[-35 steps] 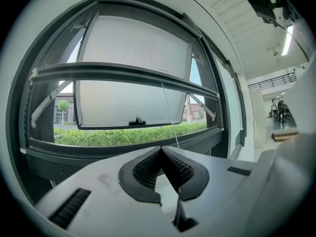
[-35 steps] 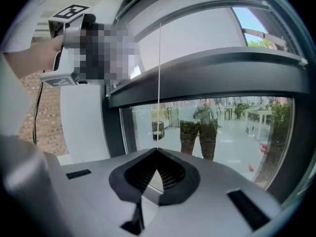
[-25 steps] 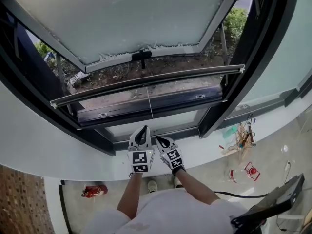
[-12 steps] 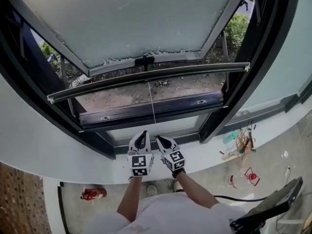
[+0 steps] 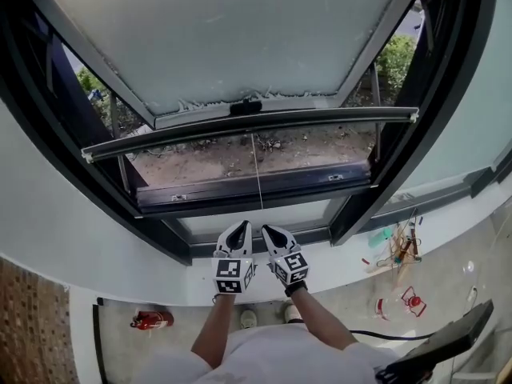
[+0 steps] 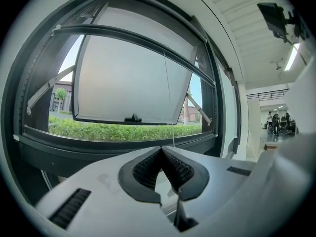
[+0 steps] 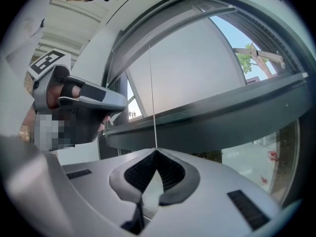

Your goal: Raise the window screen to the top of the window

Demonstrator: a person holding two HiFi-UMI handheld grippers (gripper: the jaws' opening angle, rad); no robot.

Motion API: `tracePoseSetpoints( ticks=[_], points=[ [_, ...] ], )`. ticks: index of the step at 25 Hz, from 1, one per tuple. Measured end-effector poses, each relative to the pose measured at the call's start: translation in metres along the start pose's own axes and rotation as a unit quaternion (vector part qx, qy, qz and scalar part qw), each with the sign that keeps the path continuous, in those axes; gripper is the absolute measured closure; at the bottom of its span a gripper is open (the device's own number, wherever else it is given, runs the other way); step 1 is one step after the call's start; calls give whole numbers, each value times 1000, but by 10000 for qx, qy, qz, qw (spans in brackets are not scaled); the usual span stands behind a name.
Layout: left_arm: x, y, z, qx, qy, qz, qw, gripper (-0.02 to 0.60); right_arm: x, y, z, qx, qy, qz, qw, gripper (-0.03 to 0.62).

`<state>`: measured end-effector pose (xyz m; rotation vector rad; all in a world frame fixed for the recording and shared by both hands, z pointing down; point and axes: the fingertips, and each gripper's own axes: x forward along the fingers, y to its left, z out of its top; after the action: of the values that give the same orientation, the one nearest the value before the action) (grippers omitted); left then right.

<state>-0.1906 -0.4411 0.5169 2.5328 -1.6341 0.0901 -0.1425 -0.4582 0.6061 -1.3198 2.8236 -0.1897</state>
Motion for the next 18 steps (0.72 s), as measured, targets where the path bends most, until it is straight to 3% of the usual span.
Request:
tracePoseSetpoints(
  ticks=[10,18],
  points=[
    [-8,4,-1,14,-49,103,9999,580,1,10,11,-8,-189,124,9997,592],
    [-15,12,-2,-32,-71,239,9997,580,6,18,68,-157,-780,222,9966,592]
  ],
)
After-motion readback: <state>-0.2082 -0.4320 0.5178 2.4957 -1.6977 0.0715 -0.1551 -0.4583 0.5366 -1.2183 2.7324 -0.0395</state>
